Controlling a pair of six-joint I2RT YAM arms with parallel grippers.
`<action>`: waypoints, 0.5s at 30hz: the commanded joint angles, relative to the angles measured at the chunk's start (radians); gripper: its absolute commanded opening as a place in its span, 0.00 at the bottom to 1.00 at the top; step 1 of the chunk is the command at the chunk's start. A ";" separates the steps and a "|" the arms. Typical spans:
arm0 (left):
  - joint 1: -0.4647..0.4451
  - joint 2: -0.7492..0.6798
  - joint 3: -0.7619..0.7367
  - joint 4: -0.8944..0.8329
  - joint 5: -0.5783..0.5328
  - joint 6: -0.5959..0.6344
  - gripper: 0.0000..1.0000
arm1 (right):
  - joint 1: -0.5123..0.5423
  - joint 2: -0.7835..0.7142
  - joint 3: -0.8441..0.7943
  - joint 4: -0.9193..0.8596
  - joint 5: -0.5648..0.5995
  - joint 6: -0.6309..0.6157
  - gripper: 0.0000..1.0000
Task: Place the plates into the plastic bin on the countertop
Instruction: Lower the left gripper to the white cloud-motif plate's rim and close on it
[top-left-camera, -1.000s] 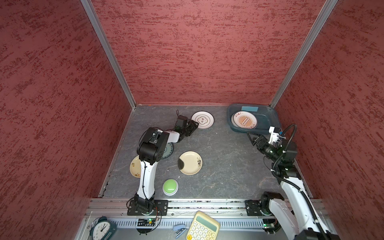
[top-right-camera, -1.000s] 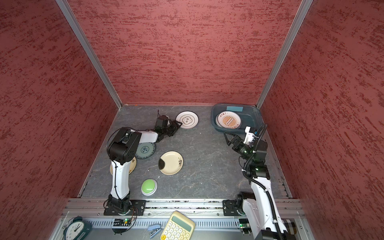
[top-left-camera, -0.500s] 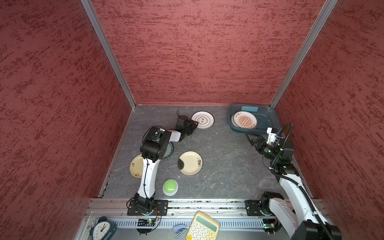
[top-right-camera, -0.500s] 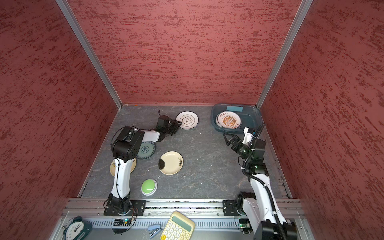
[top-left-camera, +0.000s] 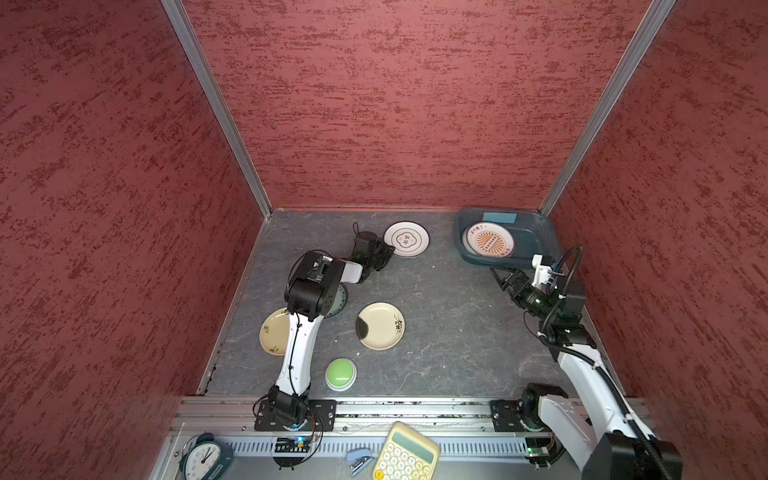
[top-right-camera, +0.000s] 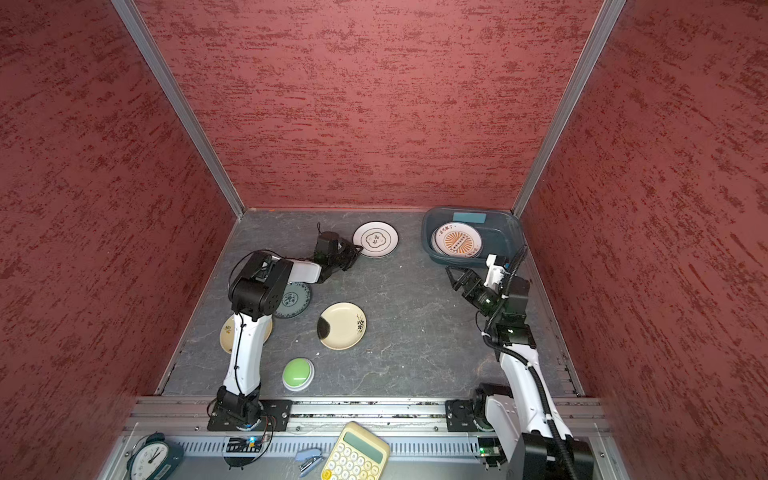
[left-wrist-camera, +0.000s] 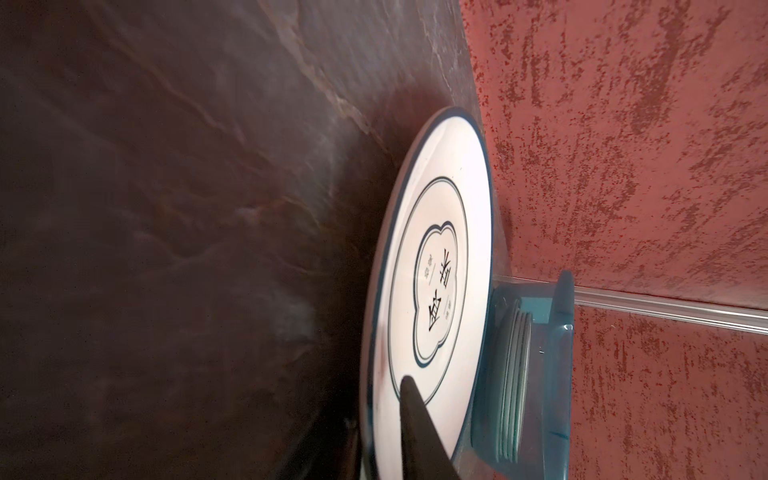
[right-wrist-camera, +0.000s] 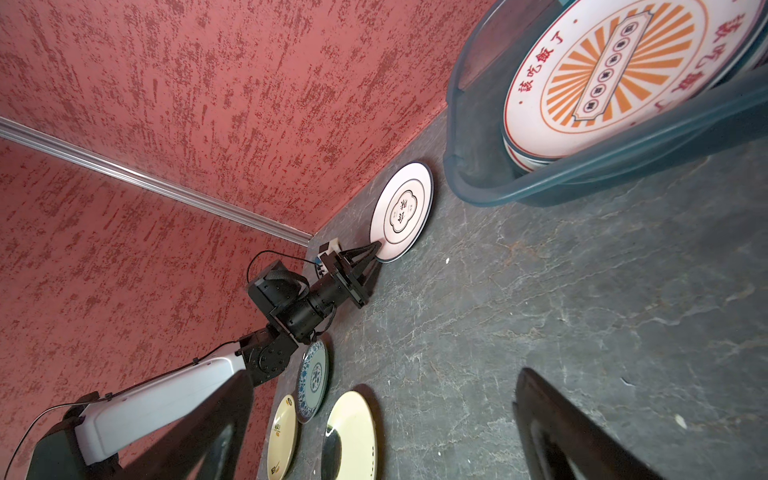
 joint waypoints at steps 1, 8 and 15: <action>0.006 0.040 -0.003 -0.044 -0.004 -0.006 0.18 | 0.004 -0.002 -0.010 0.031 0.003 -0.018 0.99; 0.006 0.042 -0.005 -0.036 -0.004 -0.006 0.10 | 0.005 0.015 -0.006 0.031 0.012 -0.026 0.99; 0.009 0.048 -0.009 -0.012 0.005 -0.013 0.07 | 0.003 0.016 -0.005 0.013 0.028 -0.046 0.99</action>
